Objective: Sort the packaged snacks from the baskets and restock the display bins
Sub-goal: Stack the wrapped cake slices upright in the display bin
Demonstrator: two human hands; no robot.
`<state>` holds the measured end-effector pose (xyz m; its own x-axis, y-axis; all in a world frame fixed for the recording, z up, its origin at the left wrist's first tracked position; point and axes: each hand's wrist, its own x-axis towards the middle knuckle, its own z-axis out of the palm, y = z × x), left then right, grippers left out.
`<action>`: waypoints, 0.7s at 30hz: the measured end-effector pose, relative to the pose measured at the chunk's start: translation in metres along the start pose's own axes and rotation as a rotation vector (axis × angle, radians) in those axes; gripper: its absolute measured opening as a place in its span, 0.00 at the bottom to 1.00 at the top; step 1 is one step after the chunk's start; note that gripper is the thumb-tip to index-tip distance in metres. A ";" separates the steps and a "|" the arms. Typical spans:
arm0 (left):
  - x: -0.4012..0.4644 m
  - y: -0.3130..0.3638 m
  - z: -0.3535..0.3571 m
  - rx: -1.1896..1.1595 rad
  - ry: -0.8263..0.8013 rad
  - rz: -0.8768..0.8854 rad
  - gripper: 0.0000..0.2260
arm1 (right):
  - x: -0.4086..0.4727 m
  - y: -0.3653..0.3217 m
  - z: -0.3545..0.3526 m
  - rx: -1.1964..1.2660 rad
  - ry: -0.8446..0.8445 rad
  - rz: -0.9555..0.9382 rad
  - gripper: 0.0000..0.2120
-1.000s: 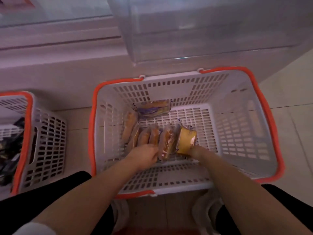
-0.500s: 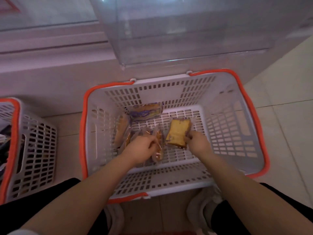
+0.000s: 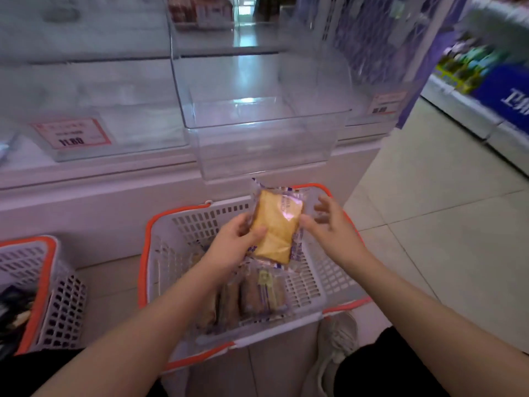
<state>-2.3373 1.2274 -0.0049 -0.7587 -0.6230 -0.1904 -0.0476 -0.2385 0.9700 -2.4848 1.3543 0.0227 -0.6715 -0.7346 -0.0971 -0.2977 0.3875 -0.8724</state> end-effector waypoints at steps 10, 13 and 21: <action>-0.030 0.085 -0.031 0.870 -0.263 0.315 0.20 | -0.003 -0.079 -0.016 -0.250 -0.241 -0.389 0.04; -0.033 0.099 -0.033 0.913 -0.176 0.381 0.20 | -0.005 -0.088 -0.010 -0.093 -0.110 -0.438 0.05; -0.033 0.137 -0.035 0.798 -0.100 0.447 0.17 | -0.003 -0.118 -0.010 0.126 -0.026 -0.444 0.04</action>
<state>-2.2956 1.1889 0.1290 -0.8653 -0.4571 0.2056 -0.1420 0.6170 0.7740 -2.4544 1.3167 0.1314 -0.4804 -0.8283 0.2884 -0.4668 -0.0369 -0.8836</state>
